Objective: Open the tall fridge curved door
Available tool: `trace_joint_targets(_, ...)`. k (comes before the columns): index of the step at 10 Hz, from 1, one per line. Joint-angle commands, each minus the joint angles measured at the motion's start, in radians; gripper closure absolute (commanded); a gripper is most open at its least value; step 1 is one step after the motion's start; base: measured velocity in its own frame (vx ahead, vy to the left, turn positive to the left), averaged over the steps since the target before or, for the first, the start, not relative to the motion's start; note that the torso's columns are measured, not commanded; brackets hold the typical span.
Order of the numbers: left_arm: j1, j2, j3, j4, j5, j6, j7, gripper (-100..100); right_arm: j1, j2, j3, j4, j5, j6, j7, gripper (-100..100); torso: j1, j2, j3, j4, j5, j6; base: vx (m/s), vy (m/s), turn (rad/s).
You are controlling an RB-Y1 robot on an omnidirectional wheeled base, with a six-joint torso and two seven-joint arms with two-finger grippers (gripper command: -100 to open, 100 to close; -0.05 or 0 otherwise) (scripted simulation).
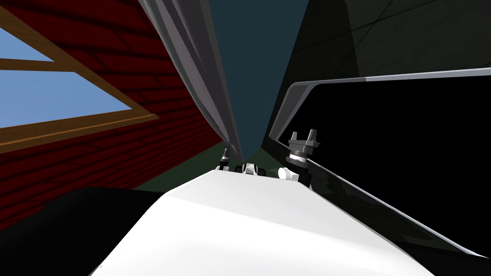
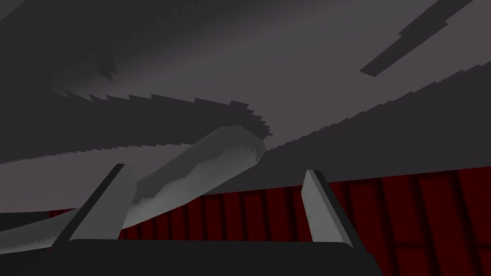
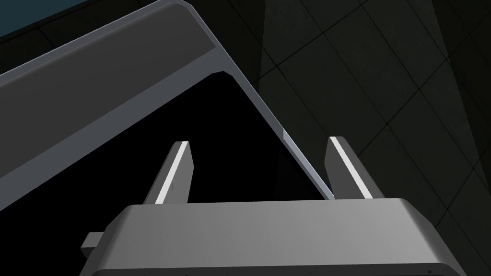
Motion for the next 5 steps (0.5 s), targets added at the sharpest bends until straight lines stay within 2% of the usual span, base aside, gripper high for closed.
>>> trace_joint_targets(1,-0.022,0.010,0.001,-0.029,0.002,0.053,0.010,-100,0.000,0.000,0.000,0.000,0.000,0.000,0.000,0,-0.001,0.000,0.000,0.000,0.000,0.000,0.004,-0.018,0.004)
trace_joint_targets(2,-0.032,0.014,0.001,-0.035,0.003,0.068,0.013,-100,0.000,0.000,0.000,0.000,0.000,0.000,0.000,0,-0.002,-0.001,-0.001,0.000,0.000,0.000,0.004,-0.019,0.004)
trace_joint_targets(3,-0.028,0.009,0.001,-0.024,0.002,0.053,0.008,-100,0.000,0.000,0.000,0.000,0.000,0.000,0.000,0,-0.002,-0.002,-0.001,-0.001,0.000,0.000,-0.001,-0.007,0.008)
trace_joint_targets(4,-0.003,0.002,-0.001,-0.017,0.000,0.022,0.004,100,0.000,0.000,0.000,0.000,0.000,0.000,0.000,0,-0.002,-0.002,-0.001,-0.001,0.000,0.001,-0.006,0.013,-0.014)
trace_joint_targets(5,0.006,-0.001,-0.002,-0.011,-0.001,0.007,0.002,100,0.000,0.000,0.000,0.000,0.000,0.000,0.000,0,0.000,-0.003,-0.001,-0.001,0.000,0.000,-0.013,0.018,-0.011)
